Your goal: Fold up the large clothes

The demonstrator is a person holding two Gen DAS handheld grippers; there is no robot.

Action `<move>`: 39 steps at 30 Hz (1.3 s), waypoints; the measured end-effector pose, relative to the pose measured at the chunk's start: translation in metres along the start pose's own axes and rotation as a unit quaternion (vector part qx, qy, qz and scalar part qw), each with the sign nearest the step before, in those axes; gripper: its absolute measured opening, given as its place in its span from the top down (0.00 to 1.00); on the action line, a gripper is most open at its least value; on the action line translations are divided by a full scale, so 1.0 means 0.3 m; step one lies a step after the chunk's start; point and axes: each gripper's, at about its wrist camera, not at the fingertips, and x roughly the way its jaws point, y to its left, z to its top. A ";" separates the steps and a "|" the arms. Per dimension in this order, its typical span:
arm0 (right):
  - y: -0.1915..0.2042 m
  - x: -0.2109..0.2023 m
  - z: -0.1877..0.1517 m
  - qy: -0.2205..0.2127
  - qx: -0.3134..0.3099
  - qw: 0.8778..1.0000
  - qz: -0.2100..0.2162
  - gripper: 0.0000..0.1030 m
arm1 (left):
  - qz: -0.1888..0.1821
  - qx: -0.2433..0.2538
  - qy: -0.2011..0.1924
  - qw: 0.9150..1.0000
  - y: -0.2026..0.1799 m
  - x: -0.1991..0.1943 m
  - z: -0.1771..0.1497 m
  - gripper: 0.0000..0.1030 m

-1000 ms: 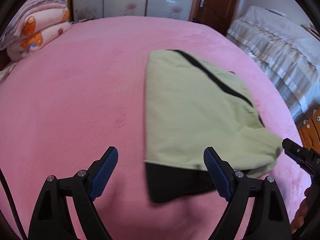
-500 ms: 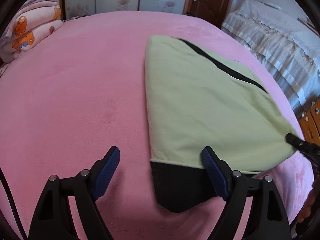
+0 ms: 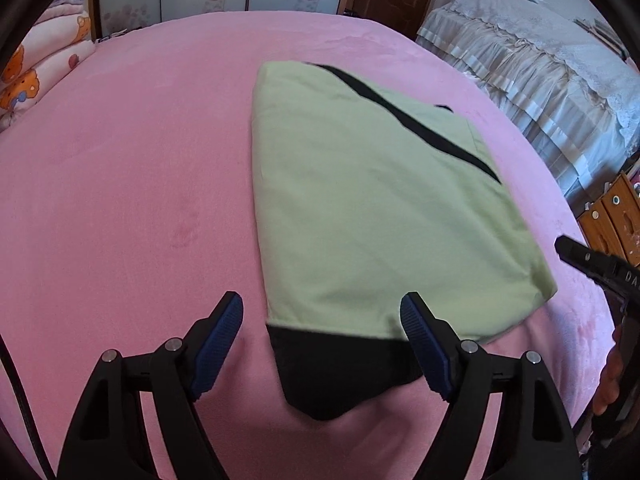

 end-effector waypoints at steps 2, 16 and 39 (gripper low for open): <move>0.013 -0.004 0.055 -0.006 -0.005 1.000 0.010 0.58 | 0.005 -0.002 -0.003 1.000 0.006 0.003 0.048 0.22; 0.048 0.425 0.318 0.097 0.023 0.994 0.046 0.82 | -0.030 -0.045 0.016 0.998 0.147 0.185 0.300 0.22; 0.269 0.235 0.172 0.030 -0.098 0.994 0.038 0.76 | 0.006 0.052 -0.046 0.998 -0.062 0.036 0.152 0.41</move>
